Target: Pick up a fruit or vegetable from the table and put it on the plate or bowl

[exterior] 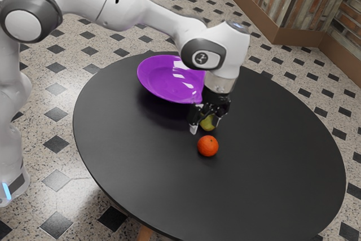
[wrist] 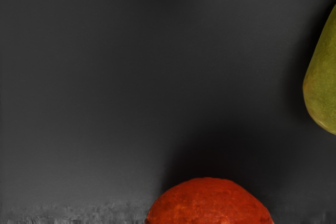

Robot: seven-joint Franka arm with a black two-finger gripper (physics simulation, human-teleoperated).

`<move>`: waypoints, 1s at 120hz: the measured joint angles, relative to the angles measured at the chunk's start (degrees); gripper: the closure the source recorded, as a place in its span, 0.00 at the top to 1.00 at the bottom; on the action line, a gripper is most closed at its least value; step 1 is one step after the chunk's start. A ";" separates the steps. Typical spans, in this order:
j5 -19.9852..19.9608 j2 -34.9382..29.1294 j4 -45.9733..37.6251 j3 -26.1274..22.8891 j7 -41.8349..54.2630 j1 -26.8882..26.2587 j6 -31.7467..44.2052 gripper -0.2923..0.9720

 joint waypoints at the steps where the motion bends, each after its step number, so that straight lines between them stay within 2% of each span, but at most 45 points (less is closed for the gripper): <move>1: -0.01 0.04 0.00 -0.02 0.07 -0.12 0.06 0.77; 46: -0.98 4.41 0.97 -0.19 2.54 -0.23 3.51 0.77; 120: -7.13 8.99 1.06 -0.19 6.66 1.71 6.23 0.77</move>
